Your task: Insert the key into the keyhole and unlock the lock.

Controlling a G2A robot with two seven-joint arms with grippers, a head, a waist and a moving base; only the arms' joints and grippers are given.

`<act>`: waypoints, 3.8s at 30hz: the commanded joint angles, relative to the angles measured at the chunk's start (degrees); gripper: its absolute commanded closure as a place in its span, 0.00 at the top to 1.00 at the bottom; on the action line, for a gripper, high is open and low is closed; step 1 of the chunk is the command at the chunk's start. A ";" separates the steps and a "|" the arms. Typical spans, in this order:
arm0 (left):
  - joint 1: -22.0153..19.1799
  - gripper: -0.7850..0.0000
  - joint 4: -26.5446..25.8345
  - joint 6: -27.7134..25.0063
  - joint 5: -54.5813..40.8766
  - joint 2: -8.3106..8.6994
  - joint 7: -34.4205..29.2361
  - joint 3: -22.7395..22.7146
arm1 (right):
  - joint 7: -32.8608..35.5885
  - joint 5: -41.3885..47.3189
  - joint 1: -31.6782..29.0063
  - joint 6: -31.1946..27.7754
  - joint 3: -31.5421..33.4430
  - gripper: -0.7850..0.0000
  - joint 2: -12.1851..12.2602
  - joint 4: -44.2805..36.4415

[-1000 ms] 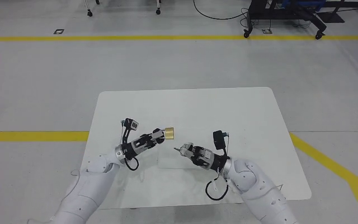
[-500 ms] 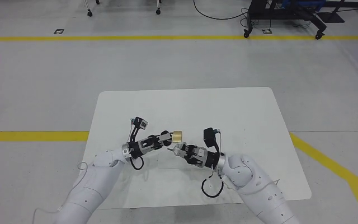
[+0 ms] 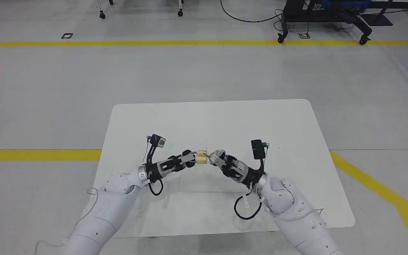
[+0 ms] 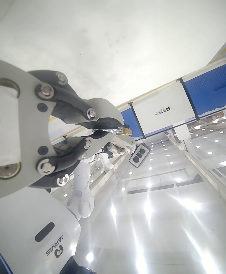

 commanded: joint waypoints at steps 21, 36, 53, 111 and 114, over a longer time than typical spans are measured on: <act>3.26 0.00 -7.04 -12.35 10.44 2.41 12.48 2.02 | 21.89 38.69 5.24 1.05 -5.92 0.00 -1.88 8.22; 3.83 0.00 -6.68 -12.35 20.88 1.71 18.53 -0.29 | 34.19 47.74 4.28 4.94 -5.99 0.00 -1.93 5.10; 6.45 0.00 -11.63 -12.35 20.11 2.36 16.01 -3.22 | 28.96 46.99 5.91 7.00 -5.32 0.00 -3.41 9.03; 3.37 0.00 -10.79 -2.16 33.75 3.01 25.87 -3.95 | 0.02 -32.80 -11.64 22.84 4.63 0.00 -3.11 -23.83; 4.14 0.00 -12.29 -1.21 36.86 3.07 27.72 -4.11 | -0.35 -34.71 -12.26 25.51 3.45 0.00 -3.30 -24.97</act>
